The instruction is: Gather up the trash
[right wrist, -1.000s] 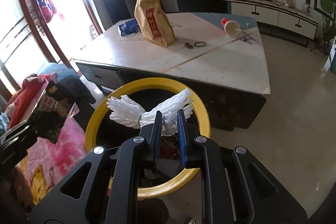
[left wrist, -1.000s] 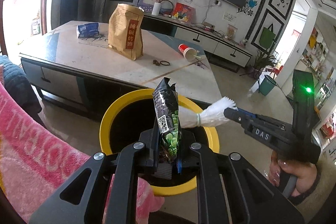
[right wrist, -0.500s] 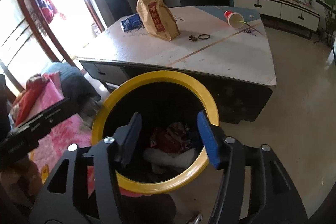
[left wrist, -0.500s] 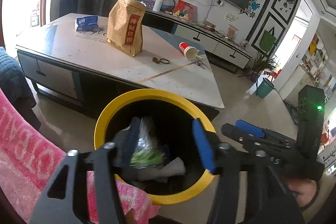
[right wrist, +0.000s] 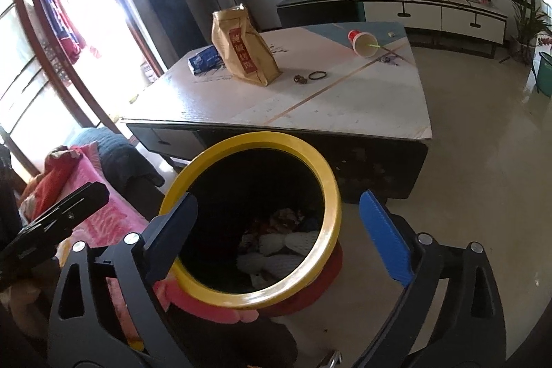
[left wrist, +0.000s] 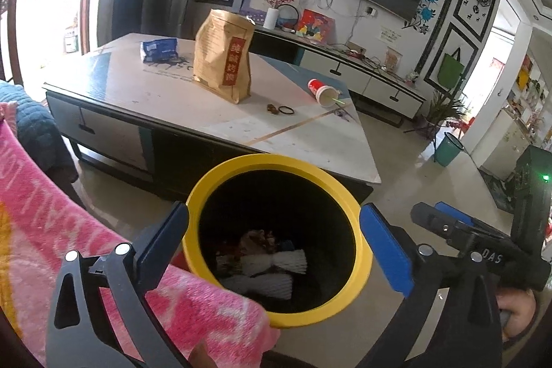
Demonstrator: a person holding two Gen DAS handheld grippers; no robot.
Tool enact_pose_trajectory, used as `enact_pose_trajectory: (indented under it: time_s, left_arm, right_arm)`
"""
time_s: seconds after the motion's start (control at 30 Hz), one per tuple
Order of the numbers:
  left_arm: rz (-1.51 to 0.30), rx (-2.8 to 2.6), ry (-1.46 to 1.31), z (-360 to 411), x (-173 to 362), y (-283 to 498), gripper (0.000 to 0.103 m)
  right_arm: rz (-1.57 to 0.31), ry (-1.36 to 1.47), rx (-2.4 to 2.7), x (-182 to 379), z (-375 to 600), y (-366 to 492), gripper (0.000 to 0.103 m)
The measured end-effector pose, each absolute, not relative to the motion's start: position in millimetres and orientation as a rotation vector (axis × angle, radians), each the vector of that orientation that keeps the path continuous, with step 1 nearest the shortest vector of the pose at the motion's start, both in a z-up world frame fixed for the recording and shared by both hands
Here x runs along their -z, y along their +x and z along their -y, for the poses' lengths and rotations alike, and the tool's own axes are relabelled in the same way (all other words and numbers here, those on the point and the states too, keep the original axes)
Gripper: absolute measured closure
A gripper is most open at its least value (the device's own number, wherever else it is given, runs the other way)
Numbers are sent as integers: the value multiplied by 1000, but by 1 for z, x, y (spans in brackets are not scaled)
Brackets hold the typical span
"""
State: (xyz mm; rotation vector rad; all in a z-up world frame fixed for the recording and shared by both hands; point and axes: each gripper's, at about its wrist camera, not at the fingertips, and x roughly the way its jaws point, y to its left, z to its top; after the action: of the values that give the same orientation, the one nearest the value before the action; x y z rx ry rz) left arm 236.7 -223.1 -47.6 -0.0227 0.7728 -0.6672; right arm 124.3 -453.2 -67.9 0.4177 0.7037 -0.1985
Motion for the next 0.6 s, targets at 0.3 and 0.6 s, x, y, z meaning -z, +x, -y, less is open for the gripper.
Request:
enact_pose_trajectory:
  time_s: [0.3, 0.6]
  left_arm:
    - [-734, 602, -14, 193, 36, 217, 7]
    - [-704, 519, -49, 148, 28, 189, 7]
  right_arm:
    - [-636, 379, 156, 52, 430, 116, 11]
    - [-550, 309, 104, 38, 394, 101, 11]
